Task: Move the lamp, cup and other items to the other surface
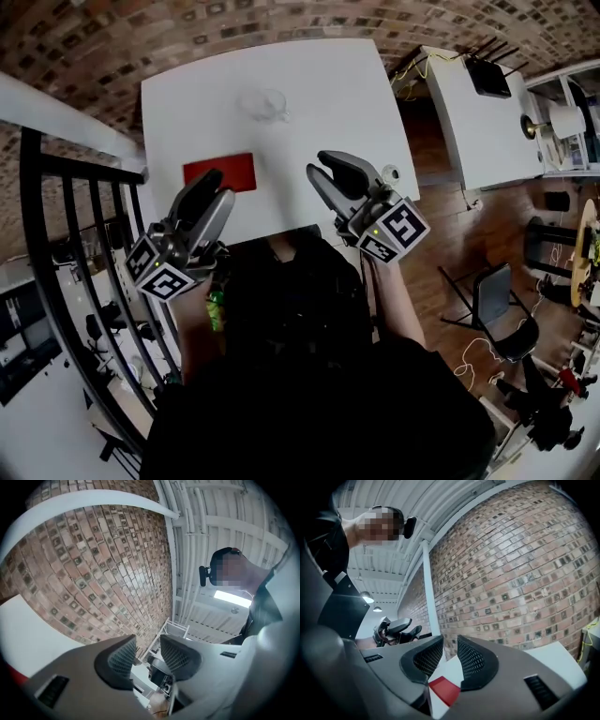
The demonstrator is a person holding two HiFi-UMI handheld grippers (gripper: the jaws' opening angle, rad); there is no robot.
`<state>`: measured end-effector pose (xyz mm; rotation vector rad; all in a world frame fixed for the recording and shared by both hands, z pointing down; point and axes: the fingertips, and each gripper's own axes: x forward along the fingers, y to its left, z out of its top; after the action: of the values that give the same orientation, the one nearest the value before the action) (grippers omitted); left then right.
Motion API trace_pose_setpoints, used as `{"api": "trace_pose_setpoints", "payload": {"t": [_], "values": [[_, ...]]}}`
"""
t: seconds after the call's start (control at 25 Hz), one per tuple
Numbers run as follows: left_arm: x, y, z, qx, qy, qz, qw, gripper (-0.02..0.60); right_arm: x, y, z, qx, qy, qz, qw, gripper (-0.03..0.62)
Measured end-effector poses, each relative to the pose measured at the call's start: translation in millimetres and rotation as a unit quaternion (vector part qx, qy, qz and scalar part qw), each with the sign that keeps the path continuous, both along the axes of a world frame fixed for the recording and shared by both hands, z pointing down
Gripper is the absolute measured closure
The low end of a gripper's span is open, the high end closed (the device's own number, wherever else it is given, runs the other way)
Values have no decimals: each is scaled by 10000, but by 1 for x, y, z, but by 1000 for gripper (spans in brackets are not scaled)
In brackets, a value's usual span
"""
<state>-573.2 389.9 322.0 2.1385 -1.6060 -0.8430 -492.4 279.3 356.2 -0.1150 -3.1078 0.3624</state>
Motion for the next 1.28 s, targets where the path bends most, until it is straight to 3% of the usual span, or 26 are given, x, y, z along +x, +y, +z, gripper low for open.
{"api": "trace_pose_setpoints", "payload": {"t": [0.16, 0.36, 0.8, 1.28], "values": [[2, 8, 8, -17, 110, 130, 9999, 425, 6, 9, 4, 44, 148, 131, 9998, 507], [-11, 18, 19, -96, 256, -18, 9996, 425, -7, 14, 18, 43, 340, 38, 9994, 507], [-54, 26, 38, -329, 402, -938, 9942, 425, -71, 7, 65, 142, 706, -941, 9930, 507], [-53, 9, 64, -712, 716, -1434, 9845, 425, -85, -14, 131, 75, 1266, -1555, 9797, 507]]}}
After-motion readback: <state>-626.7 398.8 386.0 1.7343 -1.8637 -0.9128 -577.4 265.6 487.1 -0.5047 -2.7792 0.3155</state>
